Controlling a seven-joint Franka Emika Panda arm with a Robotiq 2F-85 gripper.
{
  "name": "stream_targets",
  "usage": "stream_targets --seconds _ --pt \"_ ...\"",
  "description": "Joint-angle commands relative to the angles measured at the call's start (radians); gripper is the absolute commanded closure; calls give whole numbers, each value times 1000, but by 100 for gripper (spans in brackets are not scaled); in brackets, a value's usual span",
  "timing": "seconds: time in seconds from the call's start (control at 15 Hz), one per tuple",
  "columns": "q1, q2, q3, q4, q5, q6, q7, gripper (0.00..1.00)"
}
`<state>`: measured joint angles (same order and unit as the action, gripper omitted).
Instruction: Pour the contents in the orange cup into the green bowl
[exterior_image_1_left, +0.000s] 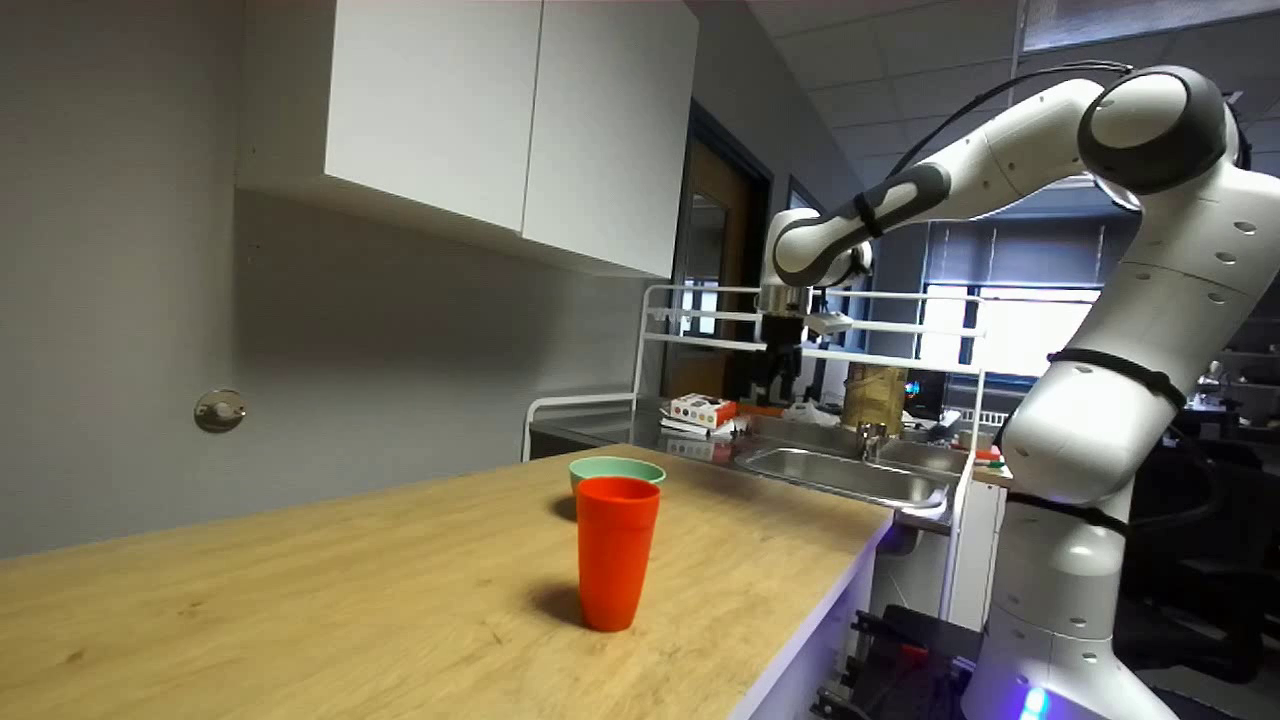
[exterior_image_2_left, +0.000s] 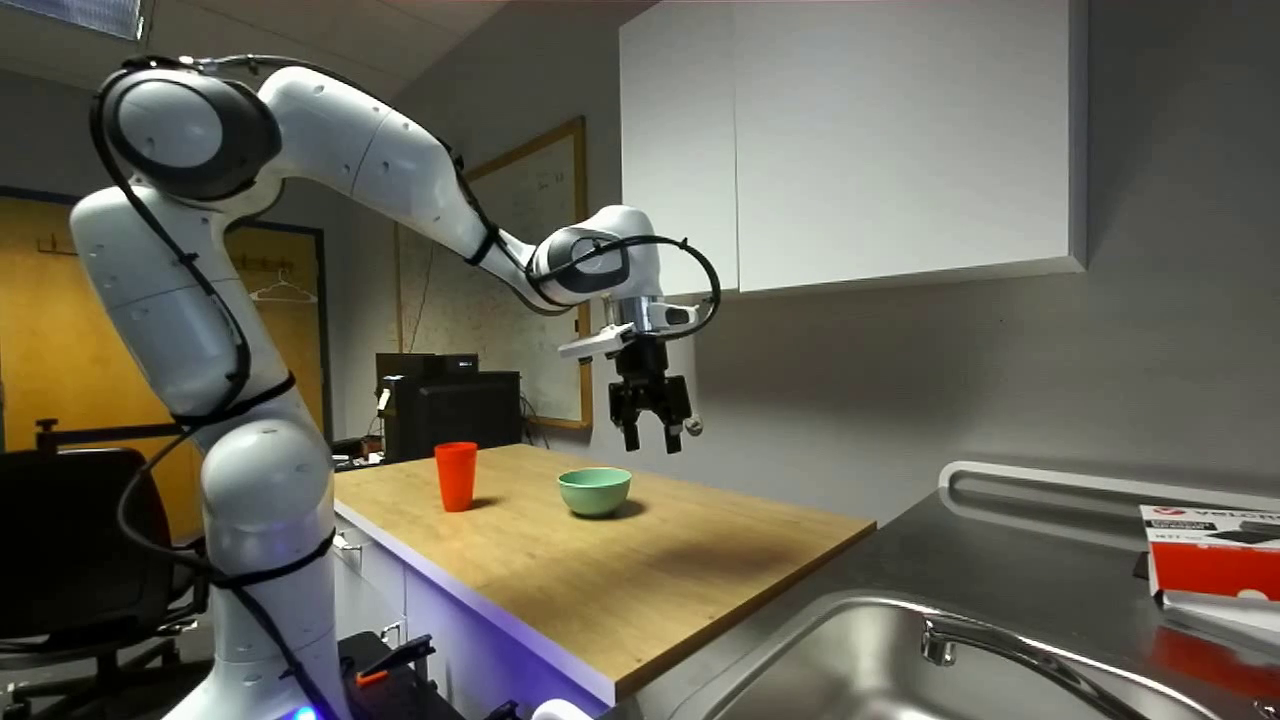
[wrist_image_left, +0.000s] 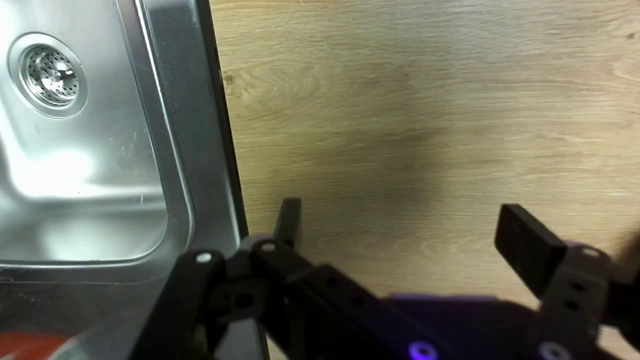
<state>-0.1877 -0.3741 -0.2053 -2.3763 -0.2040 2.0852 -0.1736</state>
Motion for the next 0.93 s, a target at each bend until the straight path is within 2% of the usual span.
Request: stream_targets --seconds 0.0,0.53,0.87 --pt "-1 0 1 2 1 -2 -1 0" --pt "9 12 20 3 3 -1 23 0" --pt "65 46 117 -24 -24 14 95 0"
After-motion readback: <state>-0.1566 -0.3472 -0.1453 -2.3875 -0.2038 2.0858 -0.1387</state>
